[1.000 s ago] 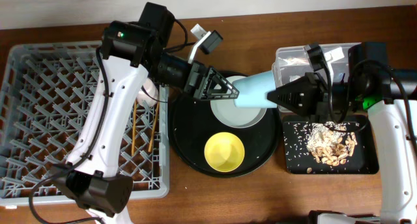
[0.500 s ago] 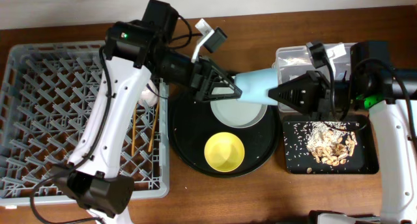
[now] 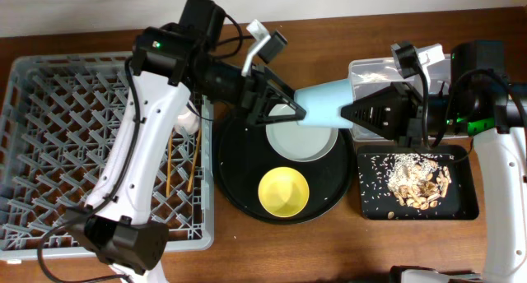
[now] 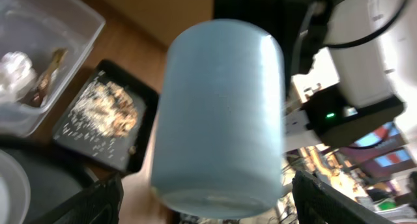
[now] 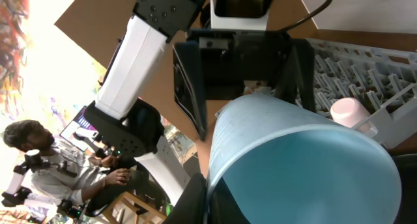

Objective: Sort waste into correct bins and load items into the dishwasher rack
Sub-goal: 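Grasp the blue cup with the left gripper, open right gripper, then place the blue cup upside down in the dish rack with left gripper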

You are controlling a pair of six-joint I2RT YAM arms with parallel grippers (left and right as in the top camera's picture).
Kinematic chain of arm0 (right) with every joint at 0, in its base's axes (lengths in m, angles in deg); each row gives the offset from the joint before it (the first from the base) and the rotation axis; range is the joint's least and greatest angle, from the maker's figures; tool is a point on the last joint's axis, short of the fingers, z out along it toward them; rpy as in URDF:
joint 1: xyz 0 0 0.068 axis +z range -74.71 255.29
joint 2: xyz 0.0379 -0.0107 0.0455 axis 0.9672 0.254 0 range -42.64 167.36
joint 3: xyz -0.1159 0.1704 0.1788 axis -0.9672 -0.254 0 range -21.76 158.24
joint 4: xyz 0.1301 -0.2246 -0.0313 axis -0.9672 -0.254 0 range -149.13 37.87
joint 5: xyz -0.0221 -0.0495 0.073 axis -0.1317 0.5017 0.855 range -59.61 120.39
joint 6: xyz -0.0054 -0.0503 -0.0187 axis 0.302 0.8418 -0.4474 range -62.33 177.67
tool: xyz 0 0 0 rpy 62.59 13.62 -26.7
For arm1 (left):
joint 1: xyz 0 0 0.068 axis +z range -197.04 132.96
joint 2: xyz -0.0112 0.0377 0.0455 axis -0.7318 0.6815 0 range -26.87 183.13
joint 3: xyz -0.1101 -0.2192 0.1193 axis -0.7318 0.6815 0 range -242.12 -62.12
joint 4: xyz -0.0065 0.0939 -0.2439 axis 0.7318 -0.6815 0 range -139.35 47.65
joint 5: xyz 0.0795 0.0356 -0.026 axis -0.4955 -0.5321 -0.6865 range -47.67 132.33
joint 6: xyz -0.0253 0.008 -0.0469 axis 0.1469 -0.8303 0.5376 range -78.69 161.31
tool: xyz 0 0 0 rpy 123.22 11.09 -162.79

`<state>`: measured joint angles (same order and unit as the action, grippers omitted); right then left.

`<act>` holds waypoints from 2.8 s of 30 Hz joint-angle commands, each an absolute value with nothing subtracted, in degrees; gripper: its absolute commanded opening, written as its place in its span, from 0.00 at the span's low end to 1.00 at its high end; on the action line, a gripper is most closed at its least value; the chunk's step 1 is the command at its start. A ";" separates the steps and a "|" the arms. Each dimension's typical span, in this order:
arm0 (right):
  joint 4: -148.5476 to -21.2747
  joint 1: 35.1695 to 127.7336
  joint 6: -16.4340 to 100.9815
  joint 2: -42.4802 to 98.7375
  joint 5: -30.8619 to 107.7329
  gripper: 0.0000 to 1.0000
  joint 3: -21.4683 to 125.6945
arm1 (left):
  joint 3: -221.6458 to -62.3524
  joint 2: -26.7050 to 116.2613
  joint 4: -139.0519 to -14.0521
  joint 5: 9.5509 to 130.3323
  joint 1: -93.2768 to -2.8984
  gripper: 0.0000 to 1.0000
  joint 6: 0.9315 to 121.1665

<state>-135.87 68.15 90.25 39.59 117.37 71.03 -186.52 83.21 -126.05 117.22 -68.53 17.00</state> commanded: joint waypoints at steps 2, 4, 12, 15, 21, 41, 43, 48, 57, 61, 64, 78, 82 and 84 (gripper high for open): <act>-134.32 70.71 90.40 38.94 119.32 0.04 72.32 | -186.13 81.68 -125.87 125.28 -69.30 0.82 15.86; -132.48 72.65 90.40 38.94 119.32 0.04 72.32 | -186.13 81.68 -125.85 125.28 -70.33 0.82 15.40; -126.69 73.33 90.18 38.96 119.32 0.04 72.32 | -186.13 81.68 -126.81 124.80 -71.44 0.80 14.66; -126.34 73.35 90.18 39.09 119.32 0.04 72.32 | -186.13 81.68 -127.60 123.62 -71.44 0.79 14.40; -126.34 73.35 90.18 39.09 119.32 0.04 72.32 | -186.13 81.68 -128.10 123.29 -71.42 0.64 14.37; -128.22 73.40 90.16 39.09 101.72 0.99 72.30 | -186.13 80.98 -136.23 77.88 -59.86 0.42 34.37; -128.22 73.40 90.18 39.09 96.52 0.99 72.28 | -185.87 80.98 -139.10 68.98 -57.74 0.43 37.80; -128.20 73.40 90.18 39.11 88.19 0.99 72.28 | -183.77 80.79 -139.10 56.50 -56.84 0.42 45.50; -128.20 73.40 90.18 39.11 61.07 0.99 72.28 | -175.02 80.79 -139.10 45.46 -56.34 0.43 51.55; -128.20 73.40 90.18 39.11 55.58 0.99 72.28 | -168.45 80.79 -136.21 44.63 -56.34 0.43 52.69; -128.20 73.40 90.18 39.11 55.17 0.99 72.28 | -163.27 80.79 -131.01 44.11 -56.32 0.43 52.67; -128.20 73.40 90.18 39.11 55.17 0.99 72.28 | -159.51 80.94 -125.65 43.98 -54.00 0.43 52.65; -128.20 73.40 90.18 39.11 55.17 0.99 72.28 | -159.51 80.94 -125.52 43.98 -54.00 0.62 52.65; -128.20 73.40 90.18 39.11 55.17 0.99 72.28 | -159.51 80.94 -125.54 43.95 -54.00 0.74 52.62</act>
